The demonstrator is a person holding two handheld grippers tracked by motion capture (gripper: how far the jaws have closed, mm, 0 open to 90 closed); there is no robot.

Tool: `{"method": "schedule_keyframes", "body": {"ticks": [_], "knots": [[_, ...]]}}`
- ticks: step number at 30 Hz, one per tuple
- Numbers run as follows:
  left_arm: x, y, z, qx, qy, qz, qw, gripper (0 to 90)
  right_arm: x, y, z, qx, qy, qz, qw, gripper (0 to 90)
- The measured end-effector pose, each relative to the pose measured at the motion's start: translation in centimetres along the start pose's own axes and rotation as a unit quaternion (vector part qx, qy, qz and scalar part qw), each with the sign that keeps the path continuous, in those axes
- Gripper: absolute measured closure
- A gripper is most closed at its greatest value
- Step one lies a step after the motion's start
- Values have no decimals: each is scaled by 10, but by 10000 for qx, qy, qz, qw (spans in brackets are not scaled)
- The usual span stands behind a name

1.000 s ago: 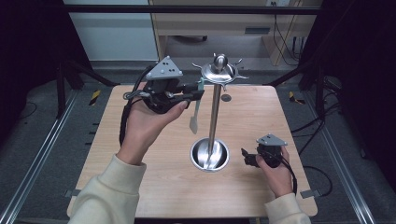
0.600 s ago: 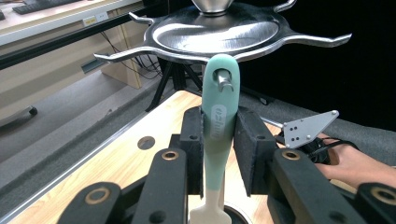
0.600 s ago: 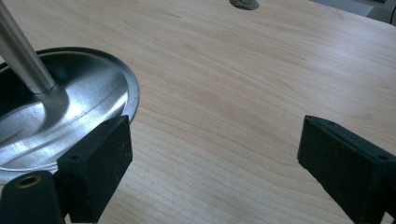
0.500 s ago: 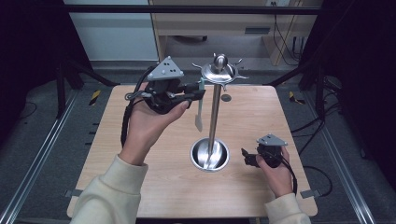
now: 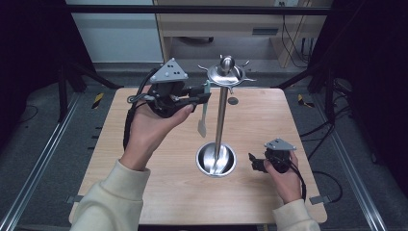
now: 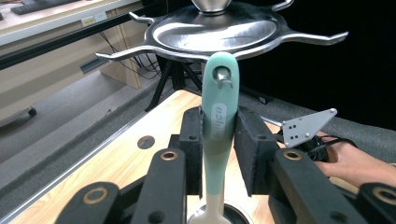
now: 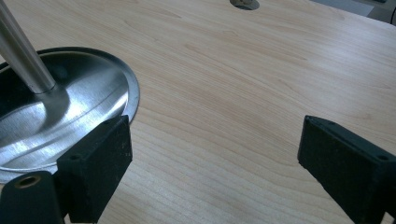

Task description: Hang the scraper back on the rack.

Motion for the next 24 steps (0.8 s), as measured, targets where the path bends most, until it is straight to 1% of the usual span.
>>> {"method": "schedule_keyframes", "body": {"ticks": [2,3,5,8,9,10,11,15,17,19,22,24], "knots": [[4,0,0,-24,-89,-62,9999,644,0,0,0,1,-3,6,10000,103],[6,0,1,-70,-101,-110,9999,616,0,0,0,1,-2,7,10000,103],[11,1,3,-144,-75,-236,9996,528,0,0,0,10,5,5,10000,103],[16,3,8,-133,-76,-329,9993,409,0,0,0,-12,3,-2,10000,103],[18,3,10,-158,-67,-355,9992,364,0,0,0,-7,11,3,10000,103],[20,4,11,-182,-31,-367,9992,324,0,0,0,9,12,9,10000,103],[21,3,12,-162,-29,-382,9991,282,0,-1,0,12,10,12,10000,102],[29,1,19,-349,252,-413,9982,142,1,-1,1,11,15,31,10000,102],[33,0,24,-396,324,-463,9976,94,1,-1,1,-10,32,39,10000,102],[37,-1,32,-374,361,-480,9975,47,1,-1,1,-14,35,41,10000,102],[43,-3,51,-359,490,-511,9968,31,2,-1,1,-4,16,41,10000,102],[46,-4,63,-391,556,-490,9965,30,2,0,1,-14,10,49,10000,102]]}}
Point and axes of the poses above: each handheld gripper's, and its own axes: x roughly backward along the jaws, z roughly out of its underside, y roughly to its left, the point moved 3 cm from there along -x, roughly forward along the jaws, and after that the axes turned 8 degrees about -y, right-handed, at the moved point
